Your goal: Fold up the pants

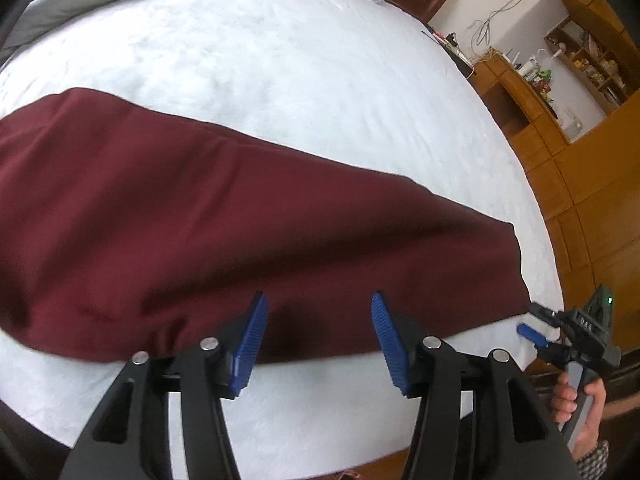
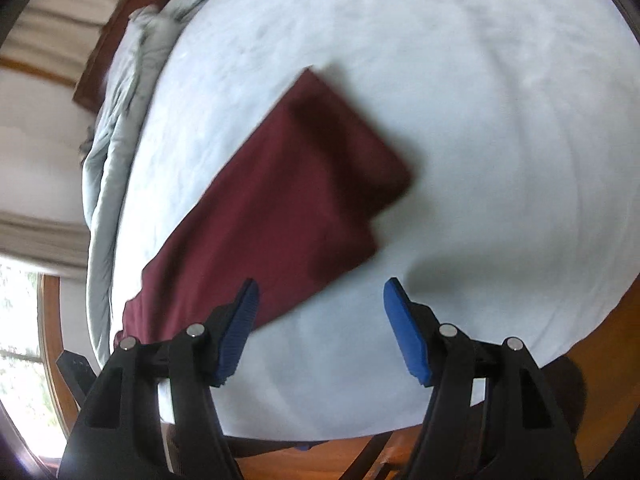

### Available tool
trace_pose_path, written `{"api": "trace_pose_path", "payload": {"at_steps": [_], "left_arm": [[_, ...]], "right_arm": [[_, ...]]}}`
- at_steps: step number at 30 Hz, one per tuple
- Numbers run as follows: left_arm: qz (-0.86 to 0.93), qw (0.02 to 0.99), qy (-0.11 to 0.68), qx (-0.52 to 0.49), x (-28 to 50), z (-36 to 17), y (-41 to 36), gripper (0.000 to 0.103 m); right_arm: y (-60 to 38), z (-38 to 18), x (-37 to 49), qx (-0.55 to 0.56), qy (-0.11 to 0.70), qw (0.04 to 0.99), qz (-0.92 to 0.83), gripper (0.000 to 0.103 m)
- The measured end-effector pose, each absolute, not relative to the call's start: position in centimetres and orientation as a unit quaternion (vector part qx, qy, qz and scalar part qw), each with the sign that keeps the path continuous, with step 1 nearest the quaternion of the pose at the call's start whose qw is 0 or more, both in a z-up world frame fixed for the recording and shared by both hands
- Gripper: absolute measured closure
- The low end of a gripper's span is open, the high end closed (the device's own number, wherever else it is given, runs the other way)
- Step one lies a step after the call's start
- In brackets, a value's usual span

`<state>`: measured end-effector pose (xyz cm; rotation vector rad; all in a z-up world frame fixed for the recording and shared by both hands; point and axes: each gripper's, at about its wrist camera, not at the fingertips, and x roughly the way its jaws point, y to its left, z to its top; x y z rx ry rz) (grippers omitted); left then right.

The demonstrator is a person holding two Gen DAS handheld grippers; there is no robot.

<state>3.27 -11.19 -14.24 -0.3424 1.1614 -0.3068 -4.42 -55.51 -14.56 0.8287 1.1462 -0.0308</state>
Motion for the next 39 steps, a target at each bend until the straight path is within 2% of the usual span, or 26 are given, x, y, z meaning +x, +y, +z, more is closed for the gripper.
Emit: {"api": "trace_pose_path", "payload": {"at_steps": [5, 7, 8, 9, 12, 16, 19, 21, 23, 27, 30, 31, 33, 36, 39], "left_arm": [[-0.121, 0.814, 0.544, -0.164, 4.2, -14.9, -11.4, 0.045], [-0.113, 0.815, 0.544, -0.165, 4.0, -15.2, -11.1, 0.041], [-0.109, 0.816, 0.543, -0.166, 4.0, -15.3, -11.1, 0.040], [-0.103, 0.816, 0.544, -0.164, 4.0, -15.4, -11.1, 0.038], [-0.094, 0.815, 0.550, -0.159, 3.9, -15.8, -10.9, 0.037], [-0.088, 0.820, 0.541, -0.165, 3.6, -15.6, -11.3, 0.037], [-0.085, 0.835, 0.513, -0.180, 2.9, -14.8, -11.9, 0.031], [-0.093, 0.846, 0.492, -0.181, 2.2, -14.1, -12.6, 0.025], [-0.099, 0.850, 0.490, -0.166, 2.2, -14.1, -13.5, 0.022], [-0.108, 0.836, 0.524, -0.119, 2.7, -15.2, -15.5, 0.022], [-0.111, 0.830, 0.537, -0.104, 2.7, -15.7, -15.9, 0.022], [-0.112, 0.830, 0.536, -0.101, 2.7, -15.6, -16.0, 0.022], [-0.113, 0.831, 0.536, -0.097, 2.7, -15.5, -16.0, 0.022], [-0.108, 0.834, 0.531, -0.104, 2.5, -14.9, -15.7, 0.022], [-0.099, 0.838, 0.526, -0.101, 2.3, -14.5, -15.5, 0.018]], "right_arm": [[-55.9, -16.3, -3.5, 0.401, 0.513, 0.759, 0.022, 0.040], [-56.4, -16.6, -2.9, 0.401, 0.509, 0.761, 0.024, 0.054], [-56.5, -16.7, -2.8, 0.399, 0.508, 0.763, 0.027, 0.078], [-56.8, -16.7, -2.7, 0.400, 0.508, 0.762, 0.034, 0.086], [-56.7, -15.3, -2.9, 0.395, 0.492, 0.774, 0.048, 0.091], [-56.1, -10.5, -1.9, 0.351, 0.447, 0.819, 0.079, 0.092], [-55.8, -5.0, -1.5, 0.299, 0.385, 0.866, 0.114, 0.092], [-56.2, -3.6, -1.7, 0.286, 0.368, 0.877, 0.113, 0.092], [-57.4, -5.7, -1.5, 0.280, 0.400, 0.869, 0.079, 0.092], [-59.5, -14.3, -0.9, 0.318, 0.511, 0.798, 0.017, 0.092], [-60.1, -15.9, -2.0, 0.355, 0.498, 0.791, 0.019, 0.091], [-60.2, -15.7, -2.0, 0.362, 0.494, 0.790, 0.020, 0.088], [-60.3, -14.6, -2.2, 0.353, 0.494, 0.794, 0.018, 0.074], [-59.8, -12.8, -3.0, 0.335, 0.490, 0.804, 0.020, 0.058], [-59.6, -12.4, -4.8, 0.363, 0.492, 0.790, 0.039, 0.050]]}}
